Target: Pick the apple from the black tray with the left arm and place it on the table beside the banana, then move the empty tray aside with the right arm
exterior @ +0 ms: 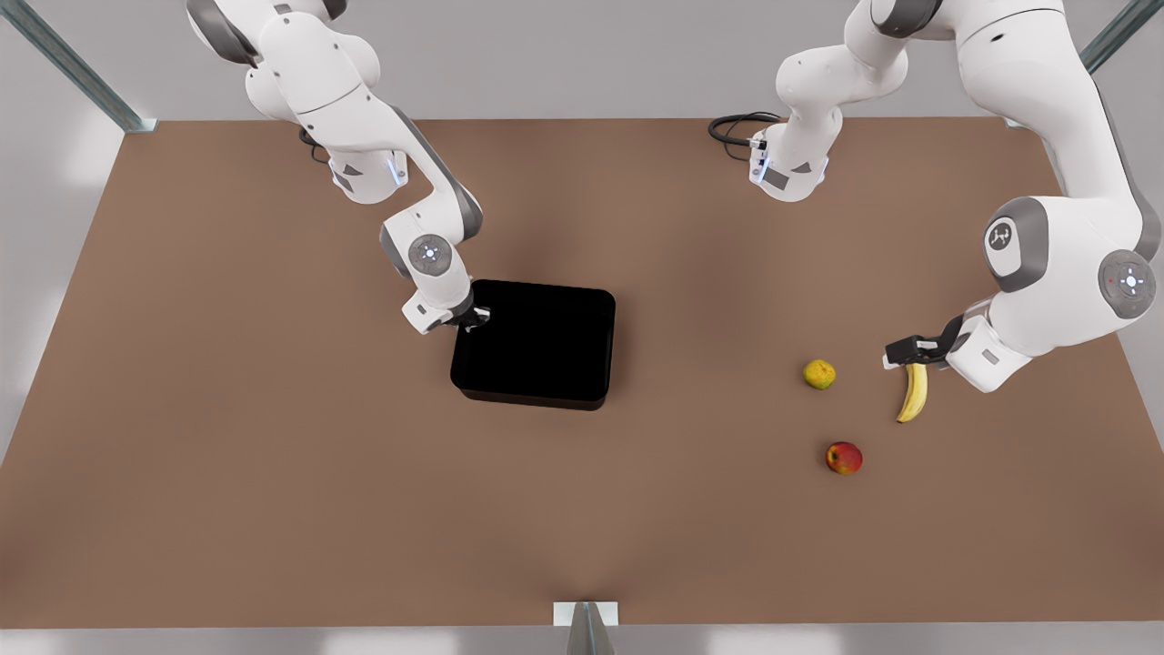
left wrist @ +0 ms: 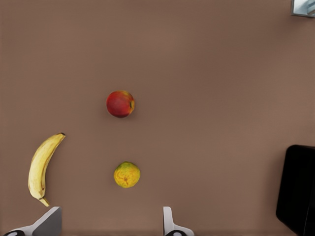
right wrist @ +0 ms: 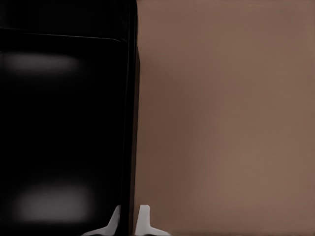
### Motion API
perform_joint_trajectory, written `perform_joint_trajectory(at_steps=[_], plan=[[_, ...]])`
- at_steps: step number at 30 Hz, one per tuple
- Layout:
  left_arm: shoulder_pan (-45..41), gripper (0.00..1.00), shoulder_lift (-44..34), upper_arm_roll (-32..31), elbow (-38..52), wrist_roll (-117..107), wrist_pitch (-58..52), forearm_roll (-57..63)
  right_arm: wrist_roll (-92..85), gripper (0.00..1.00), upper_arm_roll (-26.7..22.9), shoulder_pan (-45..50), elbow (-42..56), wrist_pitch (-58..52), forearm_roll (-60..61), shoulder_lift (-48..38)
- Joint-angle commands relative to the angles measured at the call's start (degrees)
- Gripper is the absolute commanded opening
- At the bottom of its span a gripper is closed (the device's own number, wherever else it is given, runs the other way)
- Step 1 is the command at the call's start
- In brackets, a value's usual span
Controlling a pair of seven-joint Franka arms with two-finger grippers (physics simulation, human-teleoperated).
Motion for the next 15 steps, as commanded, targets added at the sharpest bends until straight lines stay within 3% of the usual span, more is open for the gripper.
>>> perform_joint_trajectory(at_steps=[1, 11, 15], plan=[[-0.01, 1.0, 0.02, -0.06, 0.06, -0.15, -0.11, 0.03, -0.35, 0.28, 0.0, 0.0, -0.03, -0.15, -0.02, -0.12], [-0.54, 1.0, -0.42, -0.33, 0.5, -0.24, 0.42, 1.7, -1.14, 0.1, 0.09, 0.0, 2.69, -9.11, -0.02, -4.34], [-0.63, 1.0, -1.3, -0.41, 0.5, -0.24, 0.68, 1.62, -14.41, 0.08, -5.53, -0.17, 9.11, -22.2, 3.41, -7.24]])
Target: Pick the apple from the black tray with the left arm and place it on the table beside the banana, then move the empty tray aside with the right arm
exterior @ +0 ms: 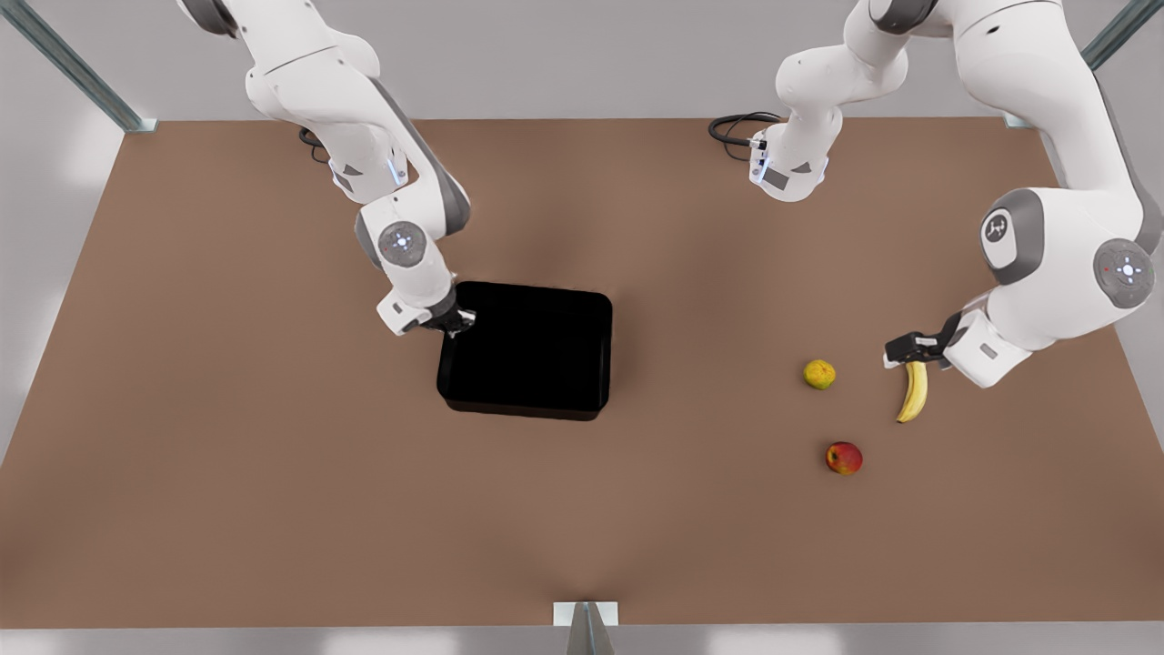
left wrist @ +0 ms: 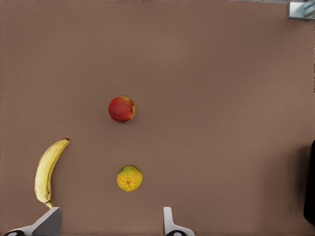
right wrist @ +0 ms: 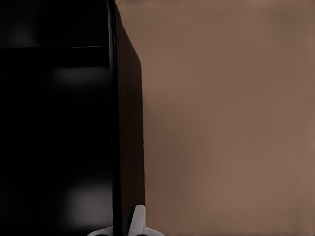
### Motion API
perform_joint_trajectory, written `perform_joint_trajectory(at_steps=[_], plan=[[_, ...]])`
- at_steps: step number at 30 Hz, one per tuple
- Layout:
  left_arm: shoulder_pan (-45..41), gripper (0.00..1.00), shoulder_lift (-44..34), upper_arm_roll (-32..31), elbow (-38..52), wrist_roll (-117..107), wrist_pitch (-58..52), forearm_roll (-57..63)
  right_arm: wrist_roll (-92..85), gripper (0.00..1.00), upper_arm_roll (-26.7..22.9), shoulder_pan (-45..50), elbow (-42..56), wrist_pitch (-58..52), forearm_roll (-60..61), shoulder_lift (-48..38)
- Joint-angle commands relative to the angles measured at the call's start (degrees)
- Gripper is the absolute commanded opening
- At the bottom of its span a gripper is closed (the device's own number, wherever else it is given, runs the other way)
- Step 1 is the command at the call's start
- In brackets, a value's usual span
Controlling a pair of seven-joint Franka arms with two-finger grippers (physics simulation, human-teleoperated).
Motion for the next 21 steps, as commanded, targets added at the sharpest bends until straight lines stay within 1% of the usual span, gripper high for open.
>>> perform_joint_trajectory(at_steps=[1, 3, 7, 12, 16, 21], plan=[[0.0, 1.0, -0.29, -0.04, 0.03, -0.14, 0.22, 0.12, -12.82, 0.06, -2.26, -0.2, 2.5, -12.69, 0.53, -0.37], [0.0, 1.0, -0.64, -0.12, 0.12, -0.14, 0.93, 0.12, -17.75, 0.05, -5.07, -0.2, 3.55, -15.15, 0.53, -0.98], [-0.09, 1.0, -1.25, -0.12, 0.03, -0.14, 0.93, 0.03, -28.02, 0.04, -10.96, -0.46, 5.04, -15.24, 0.53, -0.81], [-0.44, 1.0, -0.81, -1.18, 2.4, 0.66, 1.1, 0.21, -44.98, 0.03, -20.19, -0.64, 7.24, -15.24, 0.88, -0.45], [-0.35, 1.0, 0.86, -1.0, 5.21, 0.48, 1.1, 0.21, -58.26, 0.02, -29.15, -0.73, 9.61, -15.15, 0.97, 1.21], [-0.61, 1.0, 1.73, -1.09, 5.12, 0.04, 0.57, 2.32, -72.06, 0.01, -36.54, -2.66, 11.73, -15.15, 3.43, 3.15]])
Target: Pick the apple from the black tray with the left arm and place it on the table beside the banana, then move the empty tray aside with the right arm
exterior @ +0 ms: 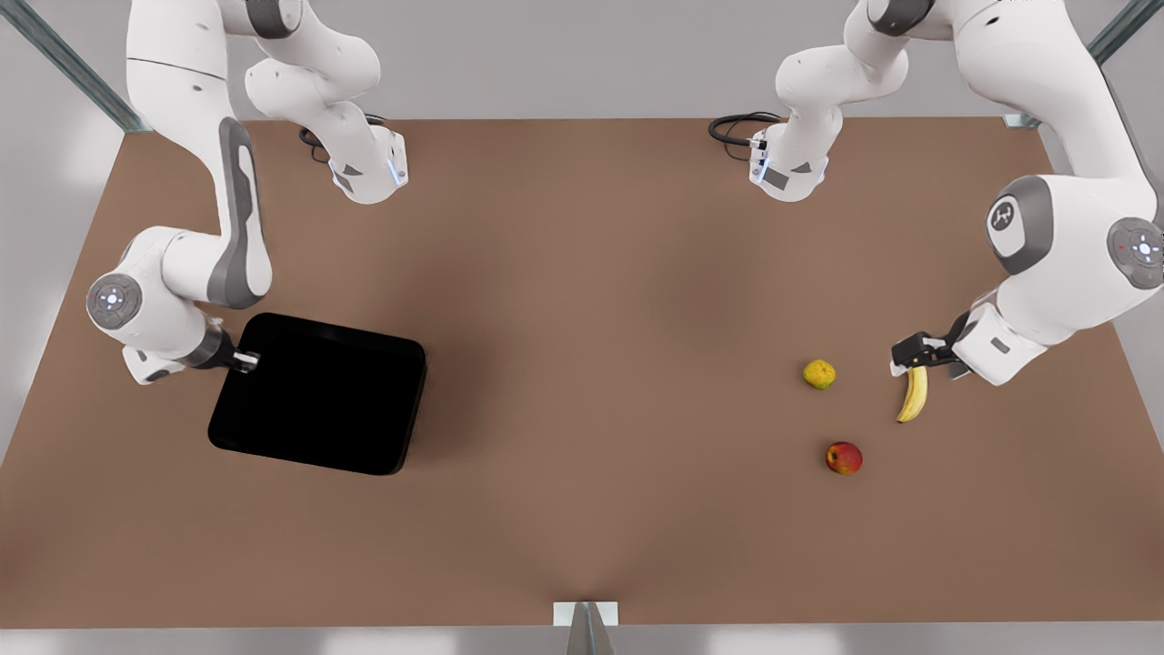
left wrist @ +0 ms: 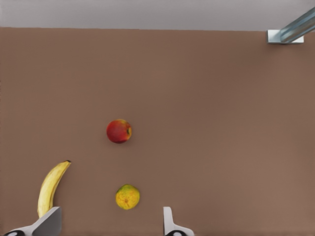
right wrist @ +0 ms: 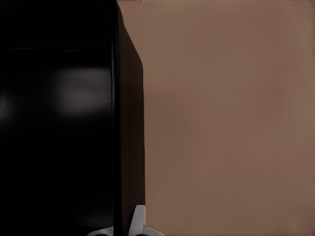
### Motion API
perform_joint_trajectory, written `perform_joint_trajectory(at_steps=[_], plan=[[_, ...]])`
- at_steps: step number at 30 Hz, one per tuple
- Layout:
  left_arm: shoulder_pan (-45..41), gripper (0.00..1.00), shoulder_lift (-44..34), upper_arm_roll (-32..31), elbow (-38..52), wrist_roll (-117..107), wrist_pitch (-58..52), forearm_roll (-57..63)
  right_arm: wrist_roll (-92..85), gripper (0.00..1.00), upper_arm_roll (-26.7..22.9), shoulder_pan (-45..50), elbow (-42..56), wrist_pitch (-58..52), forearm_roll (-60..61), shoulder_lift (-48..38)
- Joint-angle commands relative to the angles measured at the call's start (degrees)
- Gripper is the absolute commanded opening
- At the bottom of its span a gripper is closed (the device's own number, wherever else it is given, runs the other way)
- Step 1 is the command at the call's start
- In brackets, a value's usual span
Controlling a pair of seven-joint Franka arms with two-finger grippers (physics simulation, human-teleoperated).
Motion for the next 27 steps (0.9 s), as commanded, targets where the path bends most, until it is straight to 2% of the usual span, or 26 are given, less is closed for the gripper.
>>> perform_joint_trajectory(at_steps=[1, 3, 8, 10, 11, 12, 13, 14, 15, 17, 18, 19, 20, 21, 23, 24, 25, 27], plan=[[0.12, 1.0, 1.17, 0.03, 0.11, -0.11, -0.24, 1.3, -37.13, 0.01, -1.46, -0.72, 0.37, -0.82, -0.35, 0.15], [0.29, 1.0, 1.61, 0.29, 0.37, 0.07, -0.24, 1.83, -38.27, 0.01, -2.08, -1.34, 0.99, -0.82, -0.35, 1.2], [-0.15, 1.0, 2.93, 0.2, 1.61, -0.02, 0.03, 2.88, -45.47, 0.01, -2.78, -3.27, 10.21, -0.47, 9.84, 16.06], [0.21, 1.0, 3.64, 0.38, 1.78, 0.51, 0.03, 2.8, -46.71, 0.04, -3.48, -3.36, 12.15, -0.38, 11.52, 18.52], [0.03, 1.0, 3.81, 0.38, 2.4, 0.33, 0.03, 2.8, -46.62, 0.09, -3.48, -3.36, 12.24, -0.38, 11.69, 18.52], [0.03, 1.0, 4.25, 0.38, 3.19, 0.42, 0.03, 2.79, -46.36, 0.32, -3.48, -3.36, 12.76, -0.38, 11.78, 18.52], [0.03, 1.0, 4.43, 0.38, 3.28, 0.42, 0.03, 2.8, -46.36, 0.5, -3.48, -3.27, 13.12, -0.38, 11.78, 18.52], [0.12, 1.0, 4.52, 0.38, 3.36, 0.42, 0.03, 2.71, -46.27, 0.93, -3.48, -3.27, 13.38, -0.38, 12.22, 18.43], [0.12, 1.0, 5.22, 0.38, 4.33, 0.42, 0.03, 2.71, -46.36, 1.0, -3.48, -3.27, 13.47, -0.56, 13.8, 18.26], [0.12, 1.0, 5.31, 0.38, 4.42, 0.42, -0.06, 2.71, -45.83, 1.0, -3.22, -3.01, 17.94, -4.42, 13.89, 17.12], [0.03, 1.0, 5.31, 0.38, 4.33, 0.33, 0.03, 2.71, -42.23, 1.0, -2.34, -3.01, 24.97, -12.85, 13.8, 16.85], [-0.06, 1.0, 5.31, 0.29, 4.33, 0.25, 0.03, 2.71, -38.89, 1.0, 1.17, -3.18, 32.71, -19.89, 13.8, 16.59], [0.12, 1.0, 5.57, 0.38, 4.42, 0.6, 0.03, 2.71, -33.18, 1.0, 4.51, -3.54, 36.06, -23.84, 13.28, 15.27], [0.12, 1.0, 6.01, 0.38, 4.59, 0.51, 0.11, 2.71, -27.47, 1.0, 9.95, -5.2, 37.29, -24.55, 12.48, 13.08], [0.03, 1.0, 6.01, 0.29, 4.59, 0.16, 0.03, 2.18, -22.45, 1.0, 22.26, -10.74, 40.63, -24.29, 2.82, 11.93], [-0.23, 1.0, 6.01, 0.2, 4.59, -0.11, -0.06, 2.35, -23.24, 1.0, 23.23, -13.81, 40.8, -23.59, 2.37, 12.11], [-0.32, 1.0, 5.92, -0.06, 4.59, -0.11, -0.32, 2.27, -23.07, 1.0, 28.16, -18.12, 40.8, -23.58, 0.97, 12.11], [-1.73, 1.0, 4.96, -0.15, 5.38, -0.11, -0.76, 2.45, -22.63, 1.0, 28.07, -17.86, 40.8, -23.67, -0.26, 12.02]])
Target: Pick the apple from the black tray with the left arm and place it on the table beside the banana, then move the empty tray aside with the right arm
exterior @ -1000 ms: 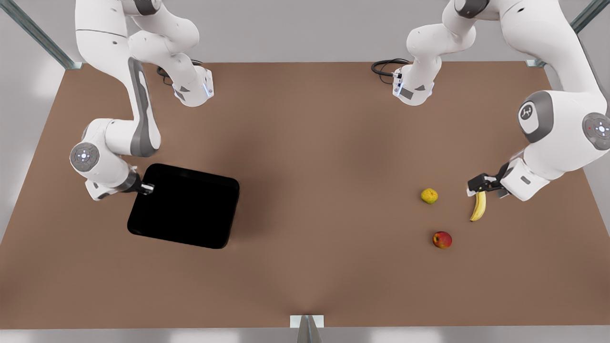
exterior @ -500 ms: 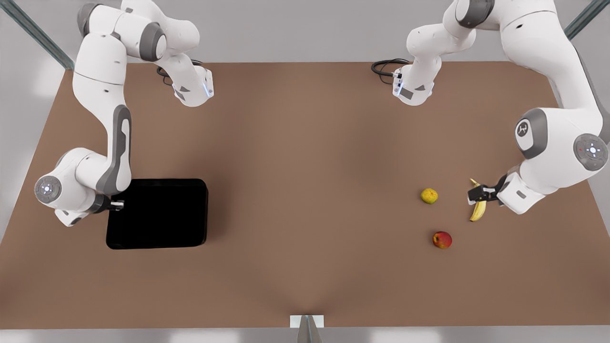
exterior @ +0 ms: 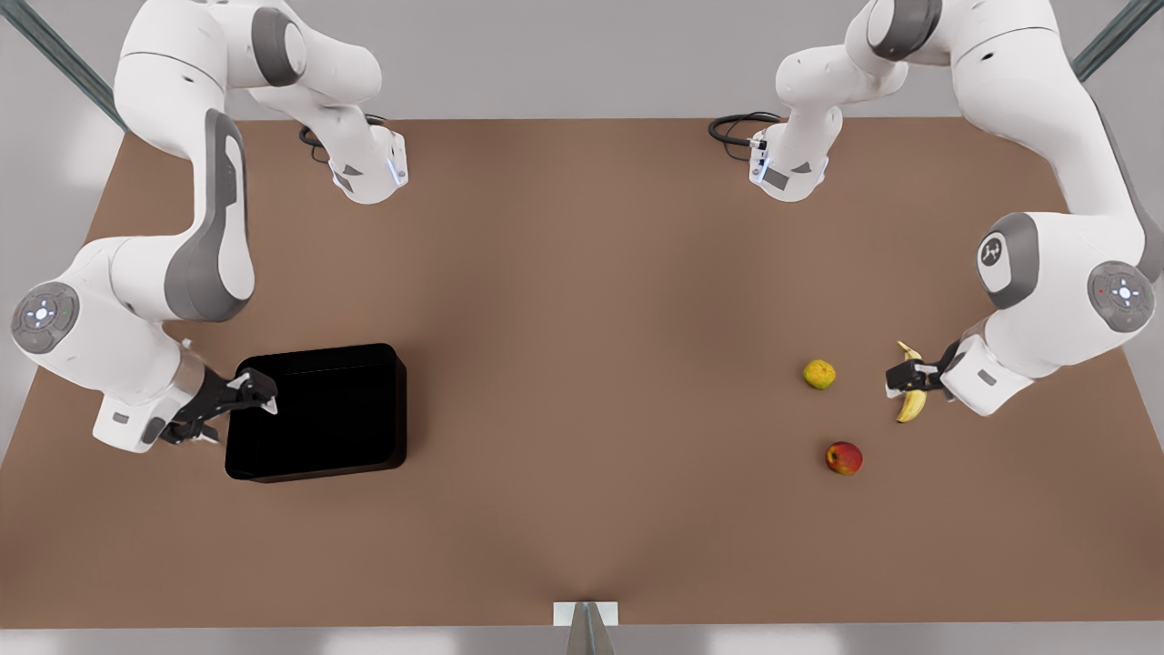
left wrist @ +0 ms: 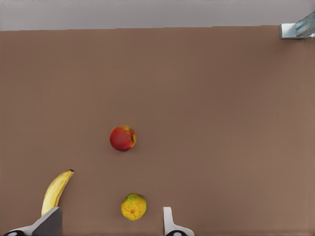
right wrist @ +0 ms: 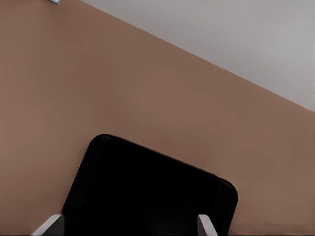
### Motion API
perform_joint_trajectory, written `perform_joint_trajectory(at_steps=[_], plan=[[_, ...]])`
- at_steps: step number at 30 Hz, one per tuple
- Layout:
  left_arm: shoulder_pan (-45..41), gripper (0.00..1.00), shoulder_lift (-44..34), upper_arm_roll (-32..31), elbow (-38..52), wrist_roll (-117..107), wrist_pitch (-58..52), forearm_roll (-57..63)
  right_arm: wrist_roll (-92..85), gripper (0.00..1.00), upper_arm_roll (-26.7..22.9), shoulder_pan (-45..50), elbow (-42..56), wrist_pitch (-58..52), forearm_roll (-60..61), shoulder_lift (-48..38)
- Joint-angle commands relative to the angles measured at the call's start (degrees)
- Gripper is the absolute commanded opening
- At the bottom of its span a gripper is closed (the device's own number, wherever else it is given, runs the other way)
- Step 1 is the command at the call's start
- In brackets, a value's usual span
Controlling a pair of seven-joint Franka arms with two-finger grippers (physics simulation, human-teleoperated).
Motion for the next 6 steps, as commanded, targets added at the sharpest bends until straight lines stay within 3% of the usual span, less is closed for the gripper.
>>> perform_joint_trajectory(at_steps=[1, 6], plan=[[-1.09, 1.0, -0.5, -0.48, 0.38, -0.3, -2.33, -0.07, 4.6, 1.0, 0.84, -0.61, 0.15, -4.71, -3.15, -0.12], [-1.18, 1.0, -1.03, -1.62, 1.17, -0.3, -2.33, 0.02, 6.89, 1.0, 0.84, -0.09, 0.15, -4.89, -3.24, -0.03]])
